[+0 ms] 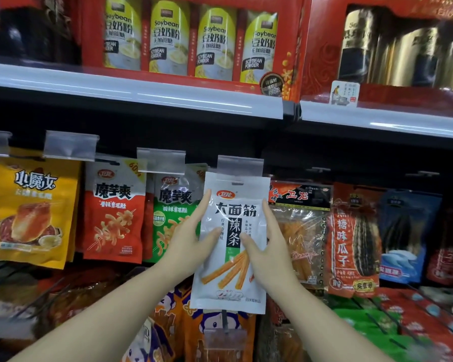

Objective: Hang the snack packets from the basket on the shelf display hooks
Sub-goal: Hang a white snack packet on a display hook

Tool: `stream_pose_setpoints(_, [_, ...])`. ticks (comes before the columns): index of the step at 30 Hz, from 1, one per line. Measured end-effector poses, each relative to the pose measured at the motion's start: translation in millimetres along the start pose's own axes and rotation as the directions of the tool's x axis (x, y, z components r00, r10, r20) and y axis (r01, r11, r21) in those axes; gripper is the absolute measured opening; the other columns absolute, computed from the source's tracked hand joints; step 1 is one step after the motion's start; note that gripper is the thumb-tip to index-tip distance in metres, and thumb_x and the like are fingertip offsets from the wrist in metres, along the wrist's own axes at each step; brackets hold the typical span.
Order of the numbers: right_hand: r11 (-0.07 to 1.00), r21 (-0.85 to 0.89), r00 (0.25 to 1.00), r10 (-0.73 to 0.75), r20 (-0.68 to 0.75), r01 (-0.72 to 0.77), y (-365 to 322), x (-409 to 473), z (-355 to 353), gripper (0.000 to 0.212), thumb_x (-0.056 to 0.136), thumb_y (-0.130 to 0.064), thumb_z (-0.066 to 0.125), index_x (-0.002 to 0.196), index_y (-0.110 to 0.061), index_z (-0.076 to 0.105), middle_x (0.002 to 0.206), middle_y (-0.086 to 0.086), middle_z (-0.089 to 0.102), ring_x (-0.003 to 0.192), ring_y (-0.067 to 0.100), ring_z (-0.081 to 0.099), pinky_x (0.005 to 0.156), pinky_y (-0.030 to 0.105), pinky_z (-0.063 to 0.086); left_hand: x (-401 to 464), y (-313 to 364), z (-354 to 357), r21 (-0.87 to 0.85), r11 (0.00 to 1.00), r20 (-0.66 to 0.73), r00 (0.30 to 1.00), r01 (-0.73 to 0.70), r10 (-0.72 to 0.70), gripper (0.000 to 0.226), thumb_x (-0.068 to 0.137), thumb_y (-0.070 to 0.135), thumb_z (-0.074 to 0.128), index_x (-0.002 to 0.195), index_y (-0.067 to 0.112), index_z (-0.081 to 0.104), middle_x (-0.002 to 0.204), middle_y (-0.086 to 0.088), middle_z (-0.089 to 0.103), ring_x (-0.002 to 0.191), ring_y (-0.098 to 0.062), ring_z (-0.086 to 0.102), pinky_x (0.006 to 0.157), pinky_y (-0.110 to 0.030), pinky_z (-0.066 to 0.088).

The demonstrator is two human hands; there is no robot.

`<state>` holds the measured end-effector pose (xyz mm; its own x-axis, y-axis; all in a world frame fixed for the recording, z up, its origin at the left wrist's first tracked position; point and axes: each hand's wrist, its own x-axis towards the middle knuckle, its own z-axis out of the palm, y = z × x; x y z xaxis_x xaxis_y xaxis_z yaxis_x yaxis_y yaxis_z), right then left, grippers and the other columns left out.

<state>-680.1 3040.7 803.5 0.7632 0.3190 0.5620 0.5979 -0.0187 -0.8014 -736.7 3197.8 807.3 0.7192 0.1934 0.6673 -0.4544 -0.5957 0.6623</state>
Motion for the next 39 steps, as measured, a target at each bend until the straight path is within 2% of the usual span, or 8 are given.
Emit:
stream_pose_setpoints(4, [0.998,-0.028,0.997,-0.050,0.052,0.051,7.2,-8.7,2.0,0.076,0.093,-0.013,0.059,0.141,-0.052,0.015,0.142,-0.039,0.016,0.136,-0.010,0.020,0.113,0.022,0.023,-9.8,-0.6,-2.3,0.008,1.000,0.001,1.000,-0.026,0.026,0.079,0.092,0.013,0.061,0.147,0.041,0.013,0.117,0.055,0.032,0.119,-0.006,0.045,0.100,-0.039,0.045])
stream_pose_setpoints(6, [0.996,-0.055,0.996,-0.065,0.057,0.068,7.2,-8.7,2.4,0.076,0.092,-0.012,0.060,0.134,-0.056,0.014,0.129,-0.049,0.014,0.133,-0.013,0.012,0.111,0.020,0.014,-9.7,-1.7,-4.0,0.017,1.000,0.003,1.000,-0.008,0.008,0.081,0.090,0.014,0.064,0.145,0.046,0.014,0.117,0.058,0.031,0.123,0.013,0.038,0.106,-0.029,0.041])
stream_pose_setpoints(10, [0.989,-0.091,0.993,-0.109,0.050,0.113,-1.3,0.9,2.2,0.081,0.091,-0.016,0.063,0.138,-0.058,0.012,0.139,-0.039,0.020,0.135,-0.009,0.016,0.113,0.024,0.018,5.5,2.9,-9.0,-0.021,1.000,0.014,1.000,0.009,-0.009,0.085,0.089,0.013,0.065,0.145,0.048,0.012,0.123,0.046,0.026,0.107,0.041,0.026,0.083,0.010,0.030])
stream_pose_setpoints(17, [0.977,-0.131,0.985,-0.165,0.040,0.169,-18.0,23.0,-4.4,0.086,0.085,-0.026,0.068,0.135,-0.069,0.013,0.147,-0.015,0.038,0.135,0.010,0.039,0.108,0.047,0.040,24.6,12.1,-14.2,-0.095,0.995,0.092,0.996,0.008,0.001,0.089,0.089,0.001,0.061,0.148,0.046,0.013,0.117,0.039,0.045,0.103,0.010,0.061,0.076,-0.012,0.053])
stream_pose_setpoints(22, [0.971,-0.195,0.990,-0.138,0.027,0.140,-19.1,32.0,-3.6,0.086,0.087,-0.032,0.068,0.142,-0.059,0.009,0.147,-0.011,0.040,0.134,0.015,0.040,0.107,0.045,0.041,35.8,18.0,-15.4,0.028,1.000,0.110,0.994,-0.003,0.000,0.090,0.088,0.011,0.063,0.149,0.043,0.005,0.129,0.044,0.017,0.099,0.042,0.022,0.075,0.013,0.026])
stream_pose_setpoints(27, [0.979,-0.194,0.998,-0.058,0.038,0.064,-13.7,35.6,-4.3,0.084,0.088,-0.031,0.066,0.147,-0.051,0.010,0.150,-0.012,0.034,0.140,0.014,0.030,0.110,0.033,0.032,39.3,14.3,-10.7,0.066,0.997,0.131,0.990,0.033,-0.042,0.087,0.088,0.010,0.063,0.151,0.035,0.008,0.137,0.029,0.020,0.084,0.044,0.029,0.067,0.012,0.030])
stream_pose_setpoints(35, [0.966,-0.260,1.000,0.019,0.025,-0.011,0.1,54.4,2.6,0.084,0.087,-0.034,0.067,0.147,-0.050,0.011,0.144,-0.007,0.042,0.128,0.020,0.047,0.102,0.045,0.045,48.3,6.8,-6.2,0.102,0.988,0.096,0.987,0.118,-0.128,0.086,0.089,0.013,0.063,0.150,0.039,0.009,0.152,0.015,0.026,0.065,0.016,0.044,0.056,0.006,0.037])
stream_pose_setpoints(39, [0.949,-0.315,1.000,0.023,0.002,-0.021,5.5,69.8,9.9,0.082,0.087,-0.032,0.065,0.150,-0.042,0.012,0.133,-0.005,0.047,0.125,0.015,0.046,0.103,0.041,0.044,59.6,-4.1,-3.7,0.134,0.984,0.097,0.986,0.121,-0.134,0.087,0.089,0.014,0.063,0.152,0.037,0.008,0.157,0.012,0.021,0.106,0.007,0.036,0.056,0.009,0.033])
